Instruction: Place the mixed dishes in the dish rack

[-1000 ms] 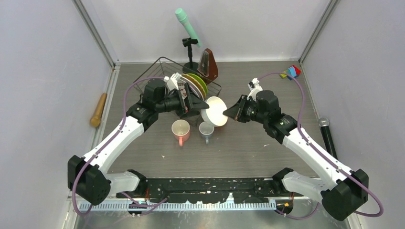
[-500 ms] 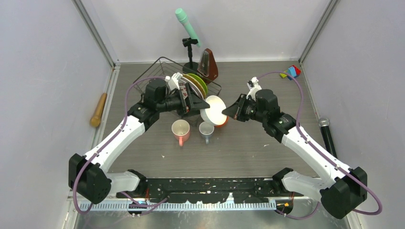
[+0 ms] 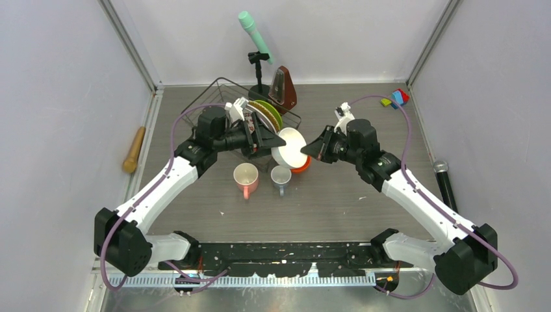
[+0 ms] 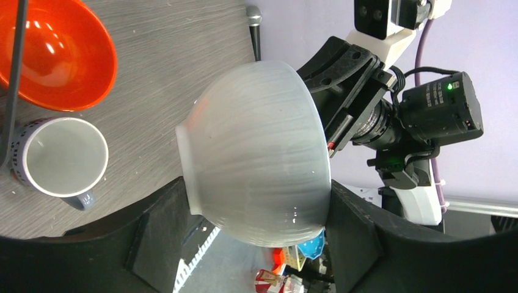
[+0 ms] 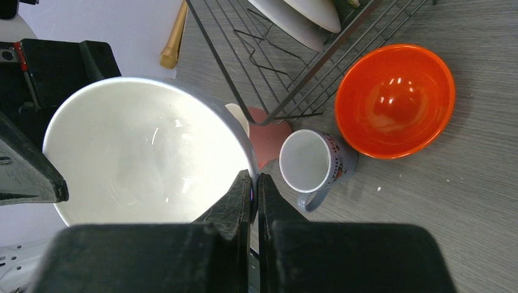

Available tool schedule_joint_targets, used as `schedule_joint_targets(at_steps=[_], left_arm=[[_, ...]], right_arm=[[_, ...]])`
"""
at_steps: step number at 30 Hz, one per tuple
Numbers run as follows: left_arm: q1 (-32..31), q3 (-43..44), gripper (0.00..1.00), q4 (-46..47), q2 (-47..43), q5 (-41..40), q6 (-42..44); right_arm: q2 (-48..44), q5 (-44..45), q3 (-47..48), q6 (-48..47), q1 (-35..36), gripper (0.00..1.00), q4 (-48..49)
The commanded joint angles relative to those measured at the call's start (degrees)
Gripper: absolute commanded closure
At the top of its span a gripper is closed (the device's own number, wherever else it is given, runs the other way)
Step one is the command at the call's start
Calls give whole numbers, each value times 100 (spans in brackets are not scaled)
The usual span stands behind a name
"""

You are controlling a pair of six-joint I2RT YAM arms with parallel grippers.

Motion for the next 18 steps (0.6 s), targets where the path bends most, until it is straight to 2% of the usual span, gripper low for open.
schedule_joint_targets(at_steps=[1,4,7,11,14,18], left_arm=[[-29,216,40,286,47,261,-43],[-29,154,56,315,-6,208,-9],[-29,84,77,308,-39,175,86],[-21,74,96,225,-97,97,290],[-13,269,100,-213,-85,-72,599],[112,492,100,-557,-124,-200,885]], right_arm=[[21,-176,546,37,32,100,506],[5,-185,494,39,32,96,572],[10,-167,458,-7,32,71,551],[-78,-105,361,-15,28,58,581],[-130,-45,352,-69,32,51,563],[-219,77,405,-180,26,23,468]])
